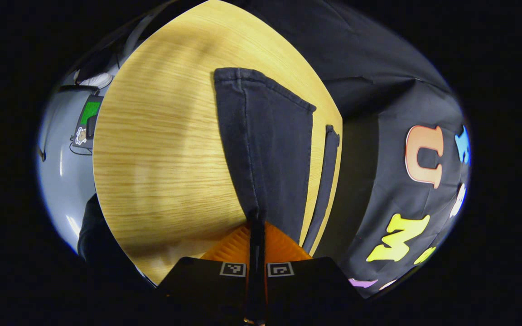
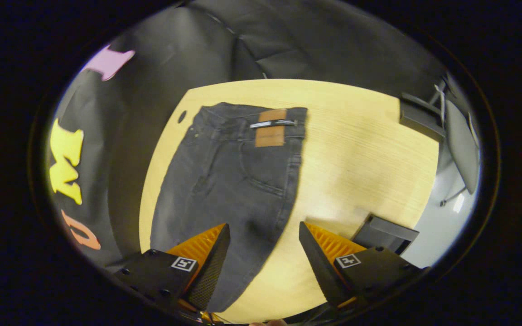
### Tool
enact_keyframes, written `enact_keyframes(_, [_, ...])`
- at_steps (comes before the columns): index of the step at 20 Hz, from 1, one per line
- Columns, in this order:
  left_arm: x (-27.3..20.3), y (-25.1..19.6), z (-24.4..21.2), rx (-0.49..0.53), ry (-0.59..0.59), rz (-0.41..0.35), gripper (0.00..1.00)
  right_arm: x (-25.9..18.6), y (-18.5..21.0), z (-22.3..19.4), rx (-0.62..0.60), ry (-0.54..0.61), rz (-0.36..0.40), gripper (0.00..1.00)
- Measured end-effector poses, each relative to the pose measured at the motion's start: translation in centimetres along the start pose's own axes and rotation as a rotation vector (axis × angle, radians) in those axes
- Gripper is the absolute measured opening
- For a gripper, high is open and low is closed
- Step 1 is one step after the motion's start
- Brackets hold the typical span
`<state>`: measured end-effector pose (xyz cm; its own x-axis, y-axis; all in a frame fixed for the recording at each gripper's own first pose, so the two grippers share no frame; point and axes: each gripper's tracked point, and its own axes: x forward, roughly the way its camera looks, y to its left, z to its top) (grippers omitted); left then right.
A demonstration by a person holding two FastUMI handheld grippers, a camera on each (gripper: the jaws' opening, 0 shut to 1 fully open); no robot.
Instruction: Grasp the waist and the cuffs of the jeans and fold them to make the two legs overlap; first hold the waist and fold one-third of the jeans toward the cuffs, then hold the cuffs and fold the remaining one-third in the same direction to finish folding.
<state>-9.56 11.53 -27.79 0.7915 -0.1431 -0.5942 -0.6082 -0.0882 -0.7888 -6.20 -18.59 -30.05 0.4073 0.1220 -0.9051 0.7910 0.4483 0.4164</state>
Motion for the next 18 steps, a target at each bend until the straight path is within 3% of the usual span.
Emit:
enact_keyframes(1, [0.0,0.1,-0.1,-0.003,0.002,0.002,0.04,0.3,0.2,0.2,-0.014,-0.009,0.003,0.87])
enact_keyframes(2, [0.0,0.3,-0.1,-0.002,0.005,0.005,0.03,0.6,0.6,0.7,-0.035,-0.017,0.008,0.95])
enact_keyframes(6, [0.0,0.2,0.0,-0.017,0.011,0.012,0.04,2.1,1.2,1.5,-0.061,-0.024,-0.007,0.91])
enact_keyframes(7, [0.0,0.1,-0.1,-0.028,0.01,0.008,0.03,2.3,0.9,1.2,-0.067,-0.017,-0.017,0.72])
enact_keyframes(9, [0.0,0.1,0.0,-0.047,0.006,-0.004,0.04,2.6,0.4,1.4,-0.079,-0.021,-0.017,0.55])
enact_keyframes(12, [0.1,0.2,0.0,-0.032,0.013,-0.002,0.04,2.9,-0.2,1.7,-0.002,-0.006,0.015,0.07])
enact_keyframes(14, [0.1,0.2,0.0,-0.013,0.02,0.005,0.04,3.3,-0.4,1.6,0.007,-0.009,0.025,0.1])
enact_keyframes(15, [0.2,0.1,0.0,-0.005,0.024,0.011,0.04,2.9,-0.2,1.7,0.0,-0.008,0.023,0.01])
enact_keyframes(18, [0.0,-1.0,0.1,0.005,0.028,0.006,0.03,2.1,0.6,2.0,-0.019,-0.026,0.044,0.01])
